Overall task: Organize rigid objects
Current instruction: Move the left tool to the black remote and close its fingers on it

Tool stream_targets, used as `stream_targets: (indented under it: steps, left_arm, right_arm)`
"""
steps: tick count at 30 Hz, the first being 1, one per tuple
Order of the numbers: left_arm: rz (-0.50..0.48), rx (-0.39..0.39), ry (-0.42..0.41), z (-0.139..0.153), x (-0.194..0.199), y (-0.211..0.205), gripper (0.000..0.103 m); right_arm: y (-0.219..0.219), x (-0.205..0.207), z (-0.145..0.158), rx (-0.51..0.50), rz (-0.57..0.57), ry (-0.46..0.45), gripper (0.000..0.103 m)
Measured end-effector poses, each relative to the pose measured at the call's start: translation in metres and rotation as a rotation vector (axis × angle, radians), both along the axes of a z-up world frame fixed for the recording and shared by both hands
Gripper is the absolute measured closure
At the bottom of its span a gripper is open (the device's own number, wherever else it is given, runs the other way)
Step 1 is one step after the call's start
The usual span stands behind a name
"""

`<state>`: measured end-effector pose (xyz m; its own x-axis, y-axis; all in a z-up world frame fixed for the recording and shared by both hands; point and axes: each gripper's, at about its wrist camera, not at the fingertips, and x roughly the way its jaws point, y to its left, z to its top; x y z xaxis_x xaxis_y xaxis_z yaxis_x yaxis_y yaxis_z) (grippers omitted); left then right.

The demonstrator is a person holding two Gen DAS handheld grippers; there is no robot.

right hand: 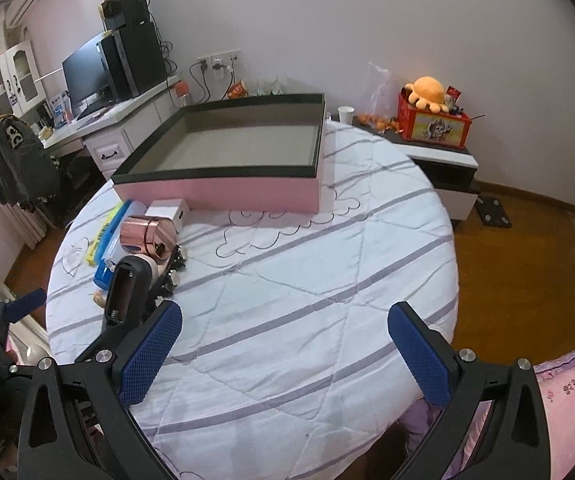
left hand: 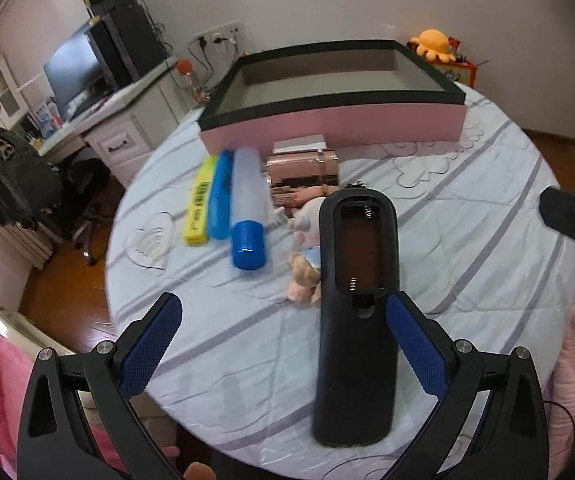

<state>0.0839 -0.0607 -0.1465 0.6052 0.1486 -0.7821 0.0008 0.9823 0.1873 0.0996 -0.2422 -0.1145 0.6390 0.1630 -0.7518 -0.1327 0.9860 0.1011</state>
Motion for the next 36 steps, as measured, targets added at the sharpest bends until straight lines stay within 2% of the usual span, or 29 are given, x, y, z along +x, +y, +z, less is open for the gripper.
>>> stream_targets:
  steps: [5, 7, 15, 22, 27, 32, 36]
  left_arm:
    - [-0.024, 0.008, 0.007, -0.001, -0.002, -0.006, 0.000]
    - [-0.037, -0.034, 0.002, 0.003, -0.005, -0.002, 0.000]
    - [-0.033, -0.025, -0.039, 0.017, -0.024, 0.020, 0.000]
    - [-0.001, -0.040, -0.059, 0.022, -0.038, 0.049, 0.000]
    - [0.022, -0.049, -0.069, 0.019, -0.044, 0.078, 0.000]
    - [0.026, -0.041, -0.071, 0.012, -0.045, 0.102, 0.000]
    - [0.025, -0.063, -0.069, 0.006, -0.046, 0.120, 0.000]
  right_arm:
    - [0.000, 0.008, -0.010, 0.007, 0.017, 0.027, 0.000]
    - [0.001, 0.010, -0.012, 0.012, 0.022, 0.028, 0.000]
    - [0.013, 0.006, -0.017, 0.026, 0.048, 0.038, 0.000]
    - [0.050, -0.008, -0.024, 0.050, 0.097, 0.063, 0.000]
    - [0.081, -0.015, -0.031, 0.091, 0.084, 0.080, 0.000]
    - [0.104, -0.015, -0.041, 0.092, 0.054, 0.104, 0.000]
    - [0.116, -0.013, -0.052, 0.082, 0.050, 0.139, 0.002]
